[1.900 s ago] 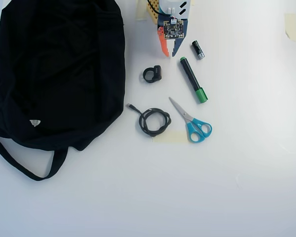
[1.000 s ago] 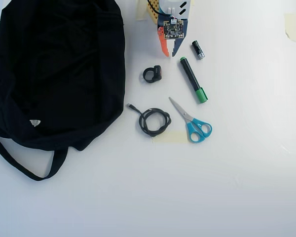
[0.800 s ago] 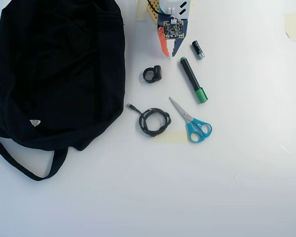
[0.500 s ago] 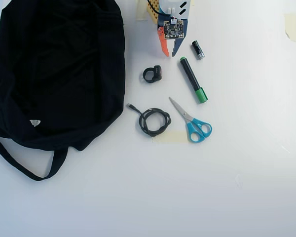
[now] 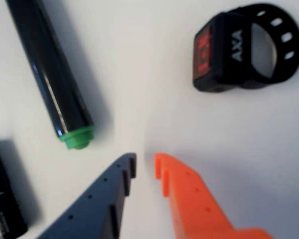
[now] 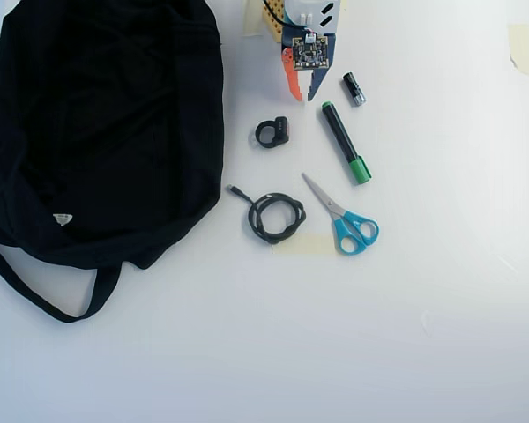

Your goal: Put the bike light into the black bag

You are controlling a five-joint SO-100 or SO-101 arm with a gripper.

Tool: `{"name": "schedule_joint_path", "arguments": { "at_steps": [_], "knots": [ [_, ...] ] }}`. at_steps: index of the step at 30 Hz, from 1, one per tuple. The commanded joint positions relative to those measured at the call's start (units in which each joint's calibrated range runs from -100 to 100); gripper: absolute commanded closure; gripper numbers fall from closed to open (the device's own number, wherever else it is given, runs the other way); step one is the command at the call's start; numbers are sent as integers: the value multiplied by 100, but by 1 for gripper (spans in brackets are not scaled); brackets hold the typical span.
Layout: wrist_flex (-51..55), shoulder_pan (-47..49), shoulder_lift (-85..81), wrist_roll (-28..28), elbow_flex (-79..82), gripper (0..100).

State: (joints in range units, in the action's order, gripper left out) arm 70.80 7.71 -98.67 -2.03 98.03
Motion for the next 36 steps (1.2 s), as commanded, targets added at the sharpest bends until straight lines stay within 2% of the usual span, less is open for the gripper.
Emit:
{"name": "schedule_joint_path", "arguments": {
  "at_steps": [1,7,19,29,32,36],
  "knots": [
    [189,59,-58,35,125,95],
    [138,231,-8,40,89,95],
    [-3196,238,207,40,-19,94],
    [-6064,201,2606,-12,-1169,94],
    [-6460,178,3436,-2,-1933,94],
    [-6452,171,4556,-2,-3388,94]
  ]
}}
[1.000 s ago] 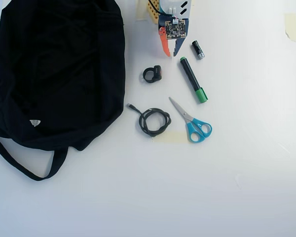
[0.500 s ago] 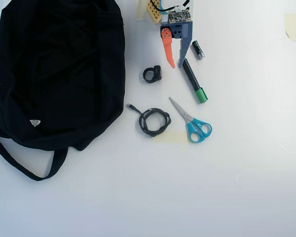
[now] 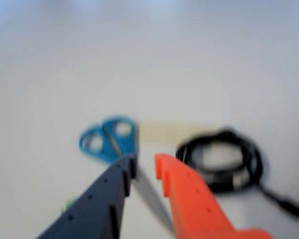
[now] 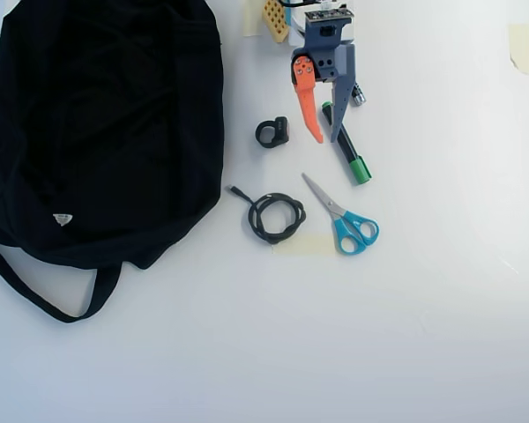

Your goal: Put the bike light into the black bag

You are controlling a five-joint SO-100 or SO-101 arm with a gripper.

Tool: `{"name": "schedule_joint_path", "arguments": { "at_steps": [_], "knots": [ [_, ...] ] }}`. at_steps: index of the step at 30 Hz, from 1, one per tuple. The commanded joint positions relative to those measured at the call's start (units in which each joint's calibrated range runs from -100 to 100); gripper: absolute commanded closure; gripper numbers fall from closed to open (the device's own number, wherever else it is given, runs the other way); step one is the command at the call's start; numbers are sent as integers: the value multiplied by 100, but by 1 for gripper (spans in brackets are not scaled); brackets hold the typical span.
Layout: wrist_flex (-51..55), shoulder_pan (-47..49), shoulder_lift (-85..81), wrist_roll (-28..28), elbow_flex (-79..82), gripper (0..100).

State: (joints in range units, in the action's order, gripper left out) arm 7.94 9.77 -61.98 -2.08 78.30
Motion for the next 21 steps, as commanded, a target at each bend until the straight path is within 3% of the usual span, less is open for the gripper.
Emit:
{"name": "schedule_joint_path", "arguments": {
  "at_steps": [1,9,21],
  "knots": [
    [-166,-42,1185,29,-1765,94],
    [-157,-327,3160,50,-4272,94],
    [-122,-581,5169,218,-6725,94]
  ]
}}
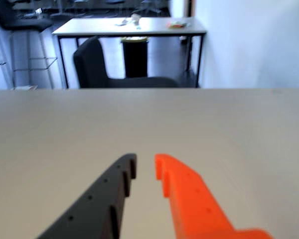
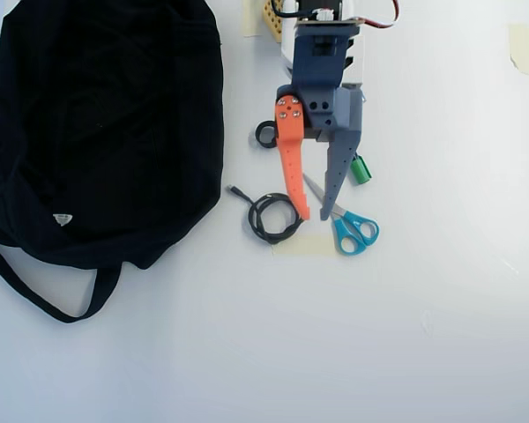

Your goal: Put the bike light into the black bag

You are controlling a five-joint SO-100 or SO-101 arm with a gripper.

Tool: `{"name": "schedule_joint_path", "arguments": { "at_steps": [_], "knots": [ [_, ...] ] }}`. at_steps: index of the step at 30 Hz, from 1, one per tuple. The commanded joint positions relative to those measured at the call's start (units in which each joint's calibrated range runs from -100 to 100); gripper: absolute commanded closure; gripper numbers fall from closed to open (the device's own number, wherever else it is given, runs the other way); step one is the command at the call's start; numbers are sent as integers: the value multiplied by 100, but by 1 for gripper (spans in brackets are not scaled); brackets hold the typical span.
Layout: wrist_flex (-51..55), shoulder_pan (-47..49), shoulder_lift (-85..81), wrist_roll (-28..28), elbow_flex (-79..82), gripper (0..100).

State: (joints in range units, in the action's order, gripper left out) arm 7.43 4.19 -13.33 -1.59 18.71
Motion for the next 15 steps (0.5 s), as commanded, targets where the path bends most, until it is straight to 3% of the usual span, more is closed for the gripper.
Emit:
{"name": "schedule_joint_path", "arguments": {
  "at_steps": [1,15],
  "knots": [
    [-62,-22,428,269,-901,94],
    [-62,-60,702,327,-1044,95]
  ]
}}
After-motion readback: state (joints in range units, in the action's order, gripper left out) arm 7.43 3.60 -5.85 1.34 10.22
